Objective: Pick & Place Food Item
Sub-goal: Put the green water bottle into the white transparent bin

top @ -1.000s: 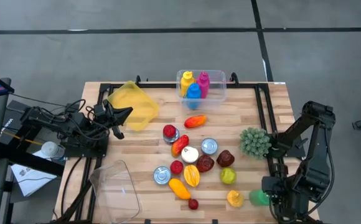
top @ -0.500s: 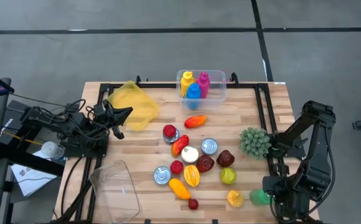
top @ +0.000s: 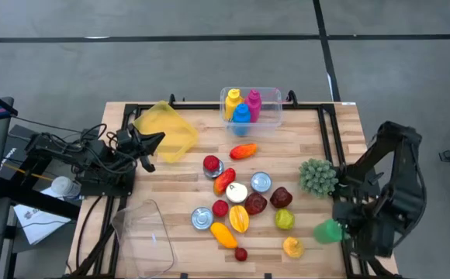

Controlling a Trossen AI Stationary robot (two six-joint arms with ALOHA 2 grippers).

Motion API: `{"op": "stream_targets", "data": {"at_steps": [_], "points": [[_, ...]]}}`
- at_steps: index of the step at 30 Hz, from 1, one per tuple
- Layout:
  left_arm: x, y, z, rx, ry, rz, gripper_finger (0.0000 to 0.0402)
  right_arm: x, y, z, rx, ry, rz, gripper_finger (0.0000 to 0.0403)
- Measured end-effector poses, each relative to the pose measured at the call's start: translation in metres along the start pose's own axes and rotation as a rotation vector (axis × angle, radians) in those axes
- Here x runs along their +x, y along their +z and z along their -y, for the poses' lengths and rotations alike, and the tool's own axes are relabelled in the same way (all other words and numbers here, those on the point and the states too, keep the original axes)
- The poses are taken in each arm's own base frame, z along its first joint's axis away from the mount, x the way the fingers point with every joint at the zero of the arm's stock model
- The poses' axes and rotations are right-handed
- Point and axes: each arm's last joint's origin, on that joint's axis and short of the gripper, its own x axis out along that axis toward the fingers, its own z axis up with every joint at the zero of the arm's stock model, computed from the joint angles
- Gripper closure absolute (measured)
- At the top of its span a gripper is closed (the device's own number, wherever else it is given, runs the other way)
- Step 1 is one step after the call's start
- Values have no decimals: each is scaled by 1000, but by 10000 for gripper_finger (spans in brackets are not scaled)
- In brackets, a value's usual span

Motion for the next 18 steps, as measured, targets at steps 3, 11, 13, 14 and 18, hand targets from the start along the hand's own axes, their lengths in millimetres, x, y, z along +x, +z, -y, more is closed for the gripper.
{"op": "stream_targets", "data": {"at_steps": [3, 11, 13, 14, 18], "points": [[0, 0, 0, 0, 0, 0, 402, -12, 15, 11, -1, 26, 80, 358], [0, 0, 0, 0, 1, 0, 402, -29, 58, 57, 157, 27, 194, 354], [0, 0, 0, 0, 1, 0, 402, -31, 69, 69, 171, 7, 216, 352], [0, 0, 0, 0, 2, 0, 402, -31, 74, 74, 173, -7, 225, 352], [0, 0, 0, 0, 4, 0, 402, -31, 95, 97, 191, -73, 249, 351]]}}
